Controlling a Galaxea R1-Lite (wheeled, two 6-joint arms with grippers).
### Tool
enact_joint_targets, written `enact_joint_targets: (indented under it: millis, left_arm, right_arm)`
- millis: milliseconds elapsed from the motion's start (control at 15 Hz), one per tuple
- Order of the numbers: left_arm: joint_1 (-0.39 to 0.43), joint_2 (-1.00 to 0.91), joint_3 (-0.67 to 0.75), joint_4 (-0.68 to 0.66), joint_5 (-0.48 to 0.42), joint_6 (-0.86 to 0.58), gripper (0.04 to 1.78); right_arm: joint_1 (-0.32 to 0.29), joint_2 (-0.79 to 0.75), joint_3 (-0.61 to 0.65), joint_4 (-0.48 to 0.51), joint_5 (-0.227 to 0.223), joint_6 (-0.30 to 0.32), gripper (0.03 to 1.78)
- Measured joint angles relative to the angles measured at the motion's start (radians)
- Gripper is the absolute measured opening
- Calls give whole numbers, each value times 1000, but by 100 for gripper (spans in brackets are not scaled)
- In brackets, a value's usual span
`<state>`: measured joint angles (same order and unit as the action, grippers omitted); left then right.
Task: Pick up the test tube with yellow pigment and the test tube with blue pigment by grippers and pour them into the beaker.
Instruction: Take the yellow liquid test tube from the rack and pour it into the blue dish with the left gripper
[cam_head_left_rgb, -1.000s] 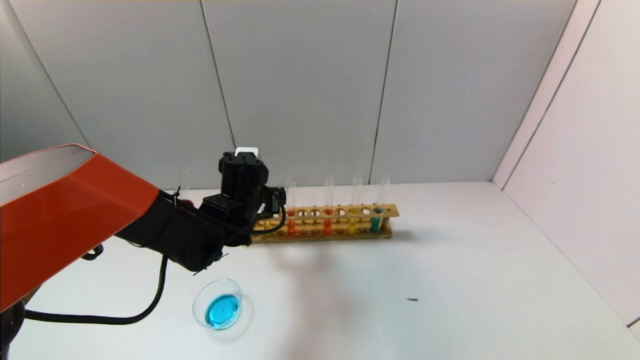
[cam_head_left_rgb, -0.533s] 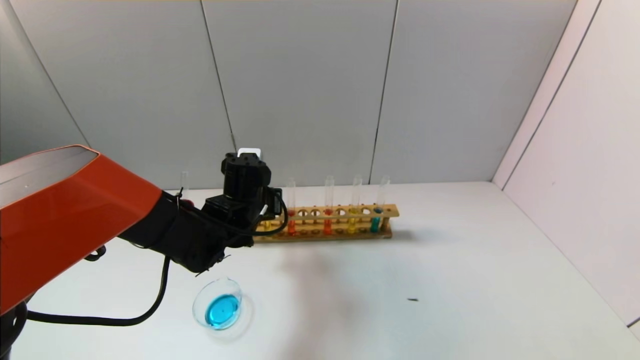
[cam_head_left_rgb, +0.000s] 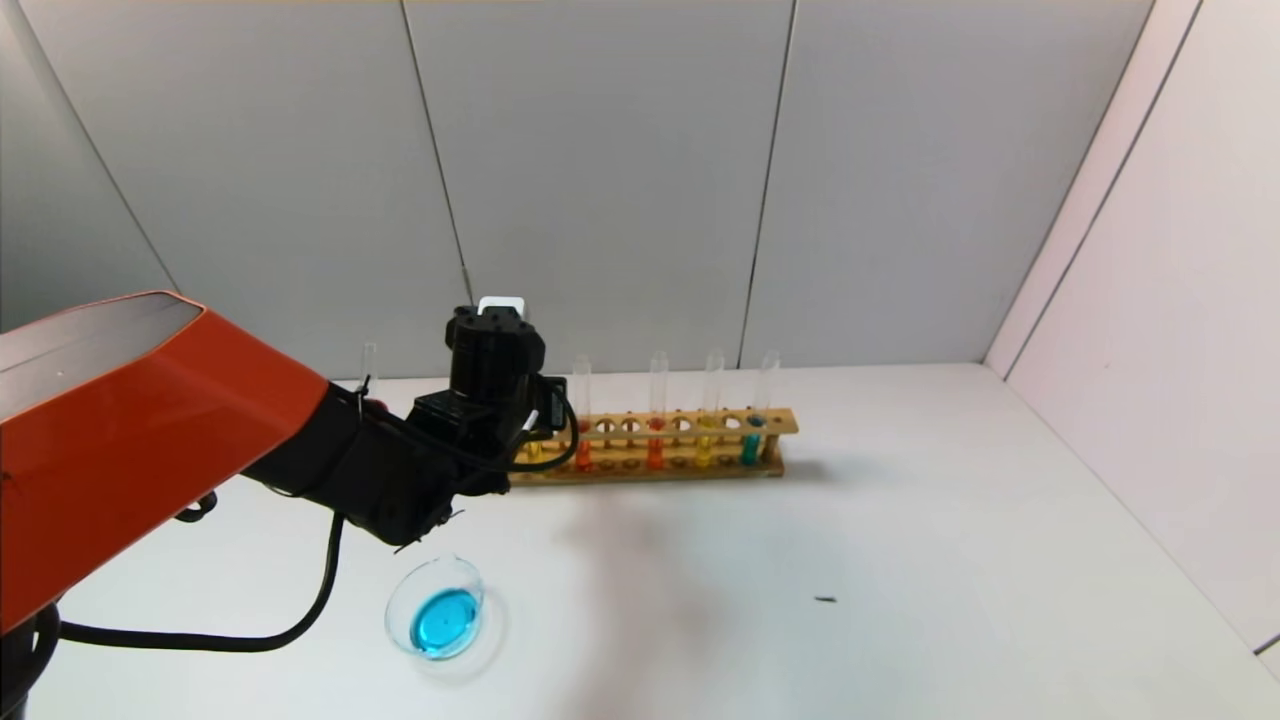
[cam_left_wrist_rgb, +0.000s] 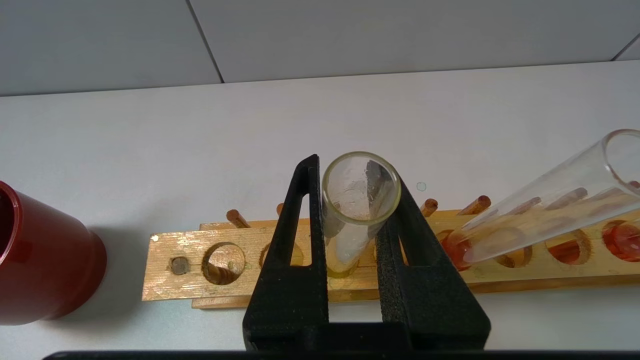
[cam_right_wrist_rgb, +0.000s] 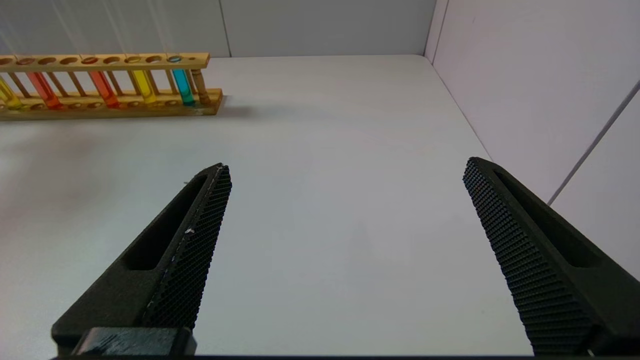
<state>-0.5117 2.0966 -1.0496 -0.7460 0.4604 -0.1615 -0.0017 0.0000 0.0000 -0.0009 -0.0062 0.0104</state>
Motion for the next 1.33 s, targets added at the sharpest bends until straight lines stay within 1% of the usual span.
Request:
enact_joint_targets:
  millis: [533, 1067, 1333]
  left_arm:
    - [-8, -41, -7, 17, 1, 46, 32]
    - [-15, -101, -68, 112, 10, 57, 32]
    - [-16, -131, -133, 182, 12, 57, 32]
  right_arm:
    - [0, 0, 0, 0, 0, 0, 170]
    - [0, 0, 0, 0, 0, 0, 170]
    - [0, 0, 0, 0, 0, -1, 170]
